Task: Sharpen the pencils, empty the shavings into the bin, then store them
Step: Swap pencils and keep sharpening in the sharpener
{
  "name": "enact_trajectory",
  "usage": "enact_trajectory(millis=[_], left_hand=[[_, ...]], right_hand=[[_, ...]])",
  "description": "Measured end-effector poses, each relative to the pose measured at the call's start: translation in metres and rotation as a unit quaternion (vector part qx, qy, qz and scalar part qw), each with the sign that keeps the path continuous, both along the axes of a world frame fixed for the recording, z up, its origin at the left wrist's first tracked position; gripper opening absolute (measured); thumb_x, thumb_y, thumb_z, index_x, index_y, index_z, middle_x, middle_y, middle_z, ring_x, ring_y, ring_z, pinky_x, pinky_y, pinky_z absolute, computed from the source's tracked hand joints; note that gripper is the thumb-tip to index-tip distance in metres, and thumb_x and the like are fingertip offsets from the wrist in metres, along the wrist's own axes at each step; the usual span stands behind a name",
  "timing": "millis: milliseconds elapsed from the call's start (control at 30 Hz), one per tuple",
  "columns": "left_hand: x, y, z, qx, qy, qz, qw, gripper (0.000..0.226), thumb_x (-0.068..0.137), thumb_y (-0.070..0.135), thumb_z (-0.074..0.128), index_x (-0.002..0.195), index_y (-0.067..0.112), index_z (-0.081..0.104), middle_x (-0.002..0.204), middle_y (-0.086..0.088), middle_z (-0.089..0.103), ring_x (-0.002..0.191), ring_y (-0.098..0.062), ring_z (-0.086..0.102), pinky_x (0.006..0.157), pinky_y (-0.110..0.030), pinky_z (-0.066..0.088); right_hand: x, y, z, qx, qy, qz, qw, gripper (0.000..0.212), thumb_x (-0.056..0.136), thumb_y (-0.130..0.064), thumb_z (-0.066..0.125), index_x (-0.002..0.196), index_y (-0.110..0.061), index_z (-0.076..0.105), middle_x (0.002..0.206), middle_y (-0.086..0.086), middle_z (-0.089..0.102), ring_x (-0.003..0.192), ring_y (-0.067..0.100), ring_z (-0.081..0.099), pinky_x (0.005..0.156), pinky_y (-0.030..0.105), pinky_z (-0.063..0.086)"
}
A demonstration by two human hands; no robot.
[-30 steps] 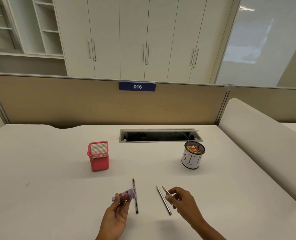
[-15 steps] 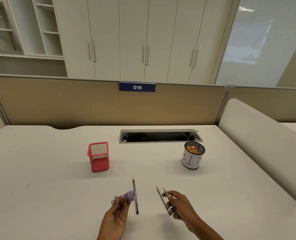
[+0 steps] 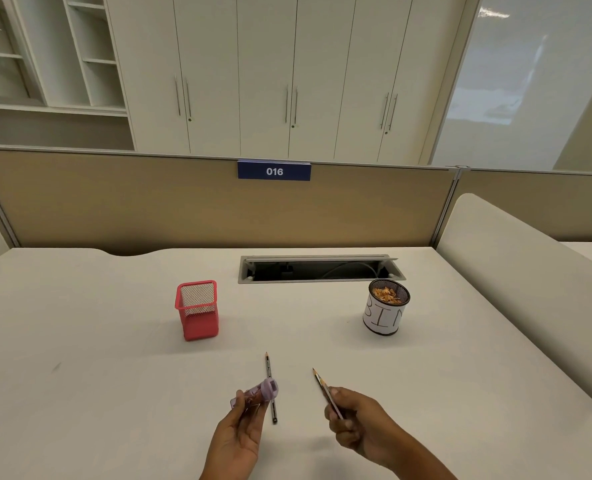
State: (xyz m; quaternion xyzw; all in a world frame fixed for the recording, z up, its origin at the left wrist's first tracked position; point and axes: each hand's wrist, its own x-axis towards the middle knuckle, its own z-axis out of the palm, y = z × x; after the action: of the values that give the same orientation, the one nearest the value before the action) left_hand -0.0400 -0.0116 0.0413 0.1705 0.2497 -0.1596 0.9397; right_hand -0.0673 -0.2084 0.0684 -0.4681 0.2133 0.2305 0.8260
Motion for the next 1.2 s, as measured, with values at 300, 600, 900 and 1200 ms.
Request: enact_trajectory(millis=[300,600,900,1200], left_hand=[[-0.006,-0.005,0.009,0.028,0.017,-0.013,0.999,0.023,0.097,0.013,0.040,0.085,-0.003,0.052,0.058,-0.024,0.069,0.049,-0.027,0.069,0.044,-0.032,0.055],[-0.003,-0.007,0.009,0.044,0.038,-0.018,0.998,0.018,0.096,0.012,0.043,0.090,-0.002,0.053,0.070,-0.024,0.069,0.050,-0.027,0.069,0.093,-0.035,0.048],[0.001,-0.012,0.013,0.044,-0.005,-0.048,0.998,0.021,0.095,0.012,0.044,0.091,-0.007,0.054,0.065,-0.024,0.071,0.054,-0.027,0.070,0.055,-0.034,0.056],[0.002,-0.016,0.008,0.099,-0.038,-0.079,0.991,0.024,0.093,0.011,0.047,0.095,-0.010,0.057,0.097,-0.026,0.065,0.069,-0.028,0.072,0.072,-0.033,0.058]], right_hand=[[-0.004,0.007,0.012,0.070,0.004,0.027,0.997,0.011,0.087,-0.017,0.051,0.083,-0.007,0.054,0.055,0.004,0.050,0.034,0.007,0.035,0.029,0.013,0.026],[-0.009,0.008,0.022,-0.023,-0.036,0.052,0.998,0.020,0.087,0.006,0.044,0.090,-0.011,0.054,0.064,0.003,0.056,0.044,0.010,0.042,0.037,0.014,0.031],[-0.014,0.020,0.034,-0.285,-0.180,0.099,0.936,0.015,0.088,-0.001,0.052,0.087,-0.014,0.060,0.066,-0.002,0.057,0.041,0.004,0.043,0.042,0.015,0.031],[-0.014,0.023,0.030,-0.538,-0.276,0.094,0.791,0.018,0.089,-0.019,0.056,0.082,-0.035,0.060,0.071,-0.010,0.056,0.049,-0.001,0.045,0.052,0.007,0.035]])
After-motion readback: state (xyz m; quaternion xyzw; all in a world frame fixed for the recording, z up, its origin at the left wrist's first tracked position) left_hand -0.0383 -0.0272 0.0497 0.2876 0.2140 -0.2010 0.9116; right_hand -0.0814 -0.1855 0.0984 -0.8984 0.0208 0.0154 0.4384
